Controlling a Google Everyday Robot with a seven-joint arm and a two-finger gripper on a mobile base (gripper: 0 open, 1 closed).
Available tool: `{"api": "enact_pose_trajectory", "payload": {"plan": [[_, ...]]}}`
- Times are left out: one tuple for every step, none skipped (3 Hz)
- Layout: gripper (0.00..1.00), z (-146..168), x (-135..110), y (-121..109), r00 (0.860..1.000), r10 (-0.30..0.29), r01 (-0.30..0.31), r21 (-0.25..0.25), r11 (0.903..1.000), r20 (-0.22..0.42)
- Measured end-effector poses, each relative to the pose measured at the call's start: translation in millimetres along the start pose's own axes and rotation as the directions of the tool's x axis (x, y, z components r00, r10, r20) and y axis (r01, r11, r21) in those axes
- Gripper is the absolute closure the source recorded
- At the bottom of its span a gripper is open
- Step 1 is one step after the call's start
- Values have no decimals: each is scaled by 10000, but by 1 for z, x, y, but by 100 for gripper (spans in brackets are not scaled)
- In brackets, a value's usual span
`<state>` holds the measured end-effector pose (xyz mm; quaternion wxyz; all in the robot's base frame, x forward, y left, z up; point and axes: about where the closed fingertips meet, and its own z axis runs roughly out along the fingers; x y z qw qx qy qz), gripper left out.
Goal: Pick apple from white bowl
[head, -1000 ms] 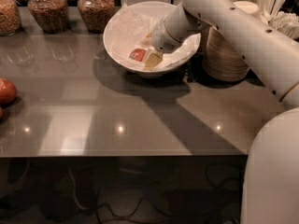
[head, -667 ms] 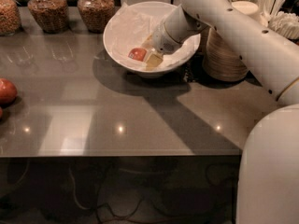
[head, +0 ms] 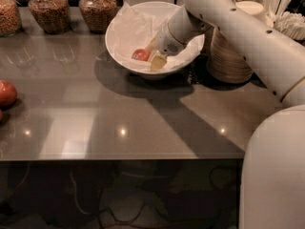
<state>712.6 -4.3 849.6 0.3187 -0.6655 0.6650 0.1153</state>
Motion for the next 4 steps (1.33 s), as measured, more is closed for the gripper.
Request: {"api": "enact_pose_trajectory", "payload": {"plan": [[99,-12,1,-4,10000,94,-95,305,9995,33],[100,-32,0,-11,9998,134,-146,791,9968,155],[100,-63,0,-18,9993,171,-221,1502,9884,345],[100,-97,1,-21,9972,134,-285,2079,9777,738]]}}
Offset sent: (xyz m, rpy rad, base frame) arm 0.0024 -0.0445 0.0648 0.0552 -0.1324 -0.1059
